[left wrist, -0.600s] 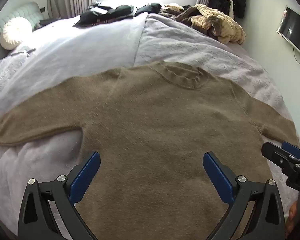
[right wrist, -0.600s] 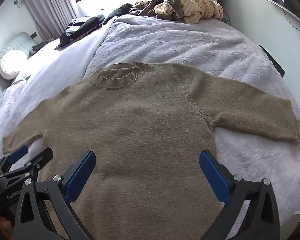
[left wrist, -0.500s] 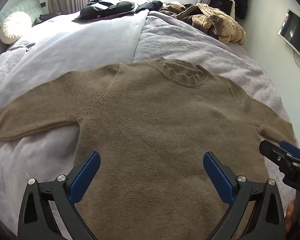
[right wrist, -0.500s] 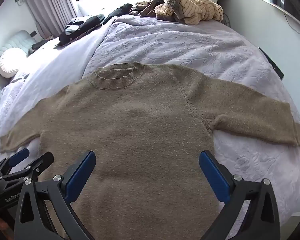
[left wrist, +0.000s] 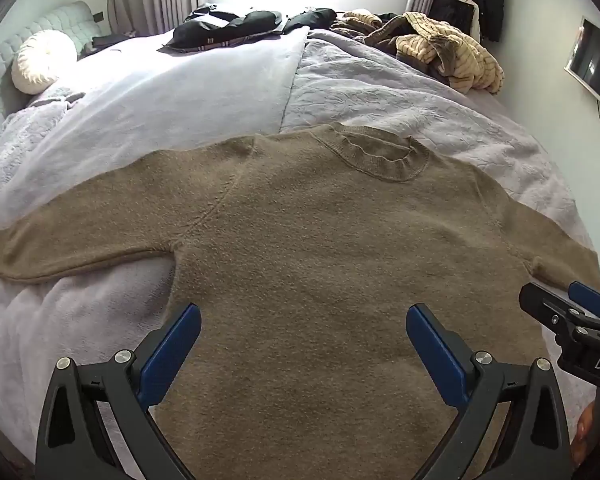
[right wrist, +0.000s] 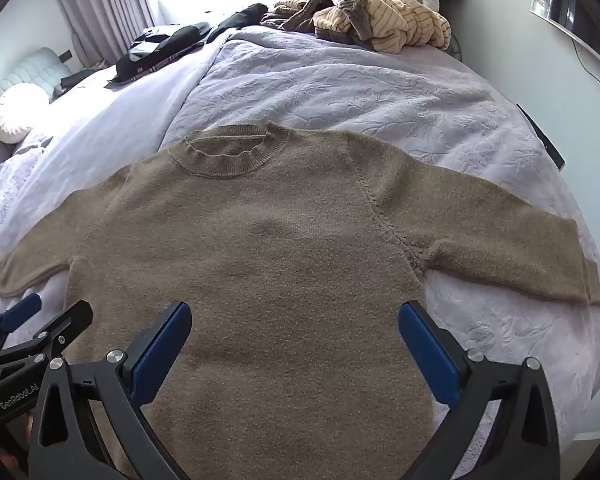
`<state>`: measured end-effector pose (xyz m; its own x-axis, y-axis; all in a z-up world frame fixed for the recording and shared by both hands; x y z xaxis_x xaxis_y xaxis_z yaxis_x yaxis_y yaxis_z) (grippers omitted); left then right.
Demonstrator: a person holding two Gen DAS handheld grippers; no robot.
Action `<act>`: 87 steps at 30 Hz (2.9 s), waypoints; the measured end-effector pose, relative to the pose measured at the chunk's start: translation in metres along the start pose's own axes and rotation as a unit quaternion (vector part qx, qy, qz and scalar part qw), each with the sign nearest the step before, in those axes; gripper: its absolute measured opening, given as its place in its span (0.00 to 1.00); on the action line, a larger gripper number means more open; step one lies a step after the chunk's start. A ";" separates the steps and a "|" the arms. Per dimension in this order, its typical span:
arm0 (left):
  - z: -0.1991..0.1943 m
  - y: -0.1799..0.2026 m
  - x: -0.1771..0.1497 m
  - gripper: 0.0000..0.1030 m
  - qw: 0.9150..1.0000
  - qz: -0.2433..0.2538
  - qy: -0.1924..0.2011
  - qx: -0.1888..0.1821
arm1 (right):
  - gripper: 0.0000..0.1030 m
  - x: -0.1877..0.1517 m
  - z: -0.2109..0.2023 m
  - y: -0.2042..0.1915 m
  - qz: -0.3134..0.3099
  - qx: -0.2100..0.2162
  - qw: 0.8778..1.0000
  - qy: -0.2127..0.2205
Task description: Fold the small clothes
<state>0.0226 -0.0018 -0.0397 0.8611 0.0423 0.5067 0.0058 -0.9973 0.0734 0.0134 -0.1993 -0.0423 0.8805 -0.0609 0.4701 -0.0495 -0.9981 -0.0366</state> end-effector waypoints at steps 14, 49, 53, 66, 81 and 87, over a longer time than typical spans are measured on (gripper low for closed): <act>-0.002 0.002 -0.003 1.00 1.000 0.002 -0.001 0.004 | 1.00 -0.002 0.001 -0.003 -0.002 -0.001 1.000 -0.001; 0.002 0.000 -0.003 1.00 1.000 0.000 -0.008 0.014 | 1.00 -0.003 0.004 0.000 -0.004 -0.005 1.000 -0.003; 0.002 0.000 -0.003 1.00 1.000 0.000 -0.007 0.015 | 1.00 -0.003 0.004 0.000 -0.005 -0.006 1.000 -0.003; 0.004 0.000 -0.003 1.00 1.000 0.001 -0.009 0.015 | 1.00 -0.001 0.007 0.000 -0.008 -0.012 1.000 -0.005; 0.007 0.000 -0.005 1.00 1.000 0.002 -0.012 0.014 | 1.00 -0.001 0.007 0.000 -0.009 -0.016 1.000 -0.007; 0.008 -0.001 -0.005 1.00 1.000 0.003 -0.014 0.012 | 1.00 -0.001 0.008 0.001 -0.009 -0.017 1.000 -0.008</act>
<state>0.0223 -0.0018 -0.0492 0.8747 0.0343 0.4835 0.0117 -0.9987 0.0496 0.0162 -0.1999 -0.0497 0.8890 -0.0429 0.4559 -0.0496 -0.9988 0.0027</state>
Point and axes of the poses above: each gripper's, at about its wrist camera, not at the fingertips, and z roughly the way its jaws point, y to its right, x to its top, the point moved 4 cm from there along z, roughly the way its jaws point, and after that the axes turned 1 degree about -y, right-handed, at the moved point
